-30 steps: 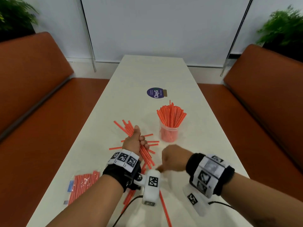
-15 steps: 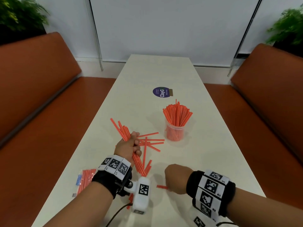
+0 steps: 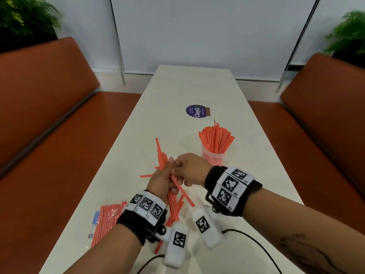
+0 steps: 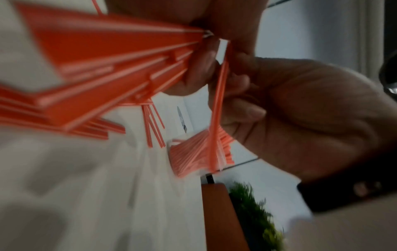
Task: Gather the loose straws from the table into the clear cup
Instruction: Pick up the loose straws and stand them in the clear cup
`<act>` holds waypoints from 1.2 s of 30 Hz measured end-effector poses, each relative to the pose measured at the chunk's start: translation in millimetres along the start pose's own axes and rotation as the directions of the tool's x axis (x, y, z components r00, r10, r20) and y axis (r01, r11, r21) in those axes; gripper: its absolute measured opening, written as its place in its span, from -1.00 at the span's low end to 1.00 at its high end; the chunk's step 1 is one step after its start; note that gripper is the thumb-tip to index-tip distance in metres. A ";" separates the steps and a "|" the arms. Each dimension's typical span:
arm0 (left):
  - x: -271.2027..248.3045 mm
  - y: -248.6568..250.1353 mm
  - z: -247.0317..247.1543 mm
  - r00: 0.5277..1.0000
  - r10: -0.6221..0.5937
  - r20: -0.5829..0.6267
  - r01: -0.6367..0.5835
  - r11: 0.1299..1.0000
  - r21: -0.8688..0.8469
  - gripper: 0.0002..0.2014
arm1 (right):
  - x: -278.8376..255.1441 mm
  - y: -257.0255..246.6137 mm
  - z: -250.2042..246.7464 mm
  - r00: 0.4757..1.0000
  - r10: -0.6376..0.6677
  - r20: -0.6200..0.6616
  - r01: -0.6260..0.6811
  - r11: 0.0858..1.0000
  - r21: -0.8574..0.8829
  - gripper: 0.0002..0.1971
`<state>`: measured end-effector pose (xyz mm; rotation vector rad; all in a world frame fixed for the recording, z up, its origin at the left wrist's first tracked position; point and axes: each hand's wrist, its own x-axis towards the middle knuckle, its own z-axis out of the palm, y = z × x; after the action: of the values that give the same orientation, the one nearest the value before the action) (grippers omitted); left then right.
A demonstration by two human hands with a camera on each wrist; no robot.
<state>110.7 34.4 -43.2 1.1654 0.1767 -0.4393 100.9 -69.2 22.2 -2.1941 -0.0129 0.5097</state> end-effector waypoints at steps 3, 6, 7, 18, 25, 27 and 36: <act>7.7 11.0 -17.2 0.989 -0.025 -0.149 0.010 0.995 -0.097 -0.61 | 15.6 1.6 -0.9 0.996 -0.067 -0.064 0.066 0.998 -0.021 -0.83; 5.9 16.8 -35.2 0.959 -0.061 -0.278 0.011 0.984 -0.179 -0.62 | 38.7 15.3 -6.3 0.984 -0.163 -0.071 0.106 0.859 -0.500 -0.73; 3.6 17.2 -39.8 0.949 -0.070 -0.306 0.008 0.980 -0.199 -0.62 | 46.0 19.2 -6.1 0.987 -0.159 -0.023 0.111 0.778 -0.618 -0.62; -0.5 14.1 -59.7 0.950 -0.105 -0.294 0.025 0.964 -0.265 -0.58 | 82.4 33.1 14.1 0.999 -0.035 -0.010 0.016 0.657 -0.754 -0.54; -1.2 6.7 -56.3 0.945 -0.130 -0.299 0.051 0.965 -0.258 -0.60 | 66.8 42.9 26.3 1.000 -0.020 0.003 0.014 0.579 -0.815 -0.82; -1.3 6.1 -54.4 0.945 -0.124 -0.303 0.049 0.968 -0.246 -0.61 | 61.8 41.6 28.4 1.000 0.022 -0.010 -0.020 0.581 -0.814 -0.80; 0.7 6.7 -43.4 0.947 -0.086 -0.309 0.055 0.993 -0.108 -0.61 | 42.9 26.8 7.7 0.992 0.121 -0.035 -0.122 0.847 -0.518 -0.70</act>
<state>118.0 76.1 -54.8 1.1293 0.5129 -0.3022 133.0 -72.4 -17.6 -2.7413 -0.0116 0.6322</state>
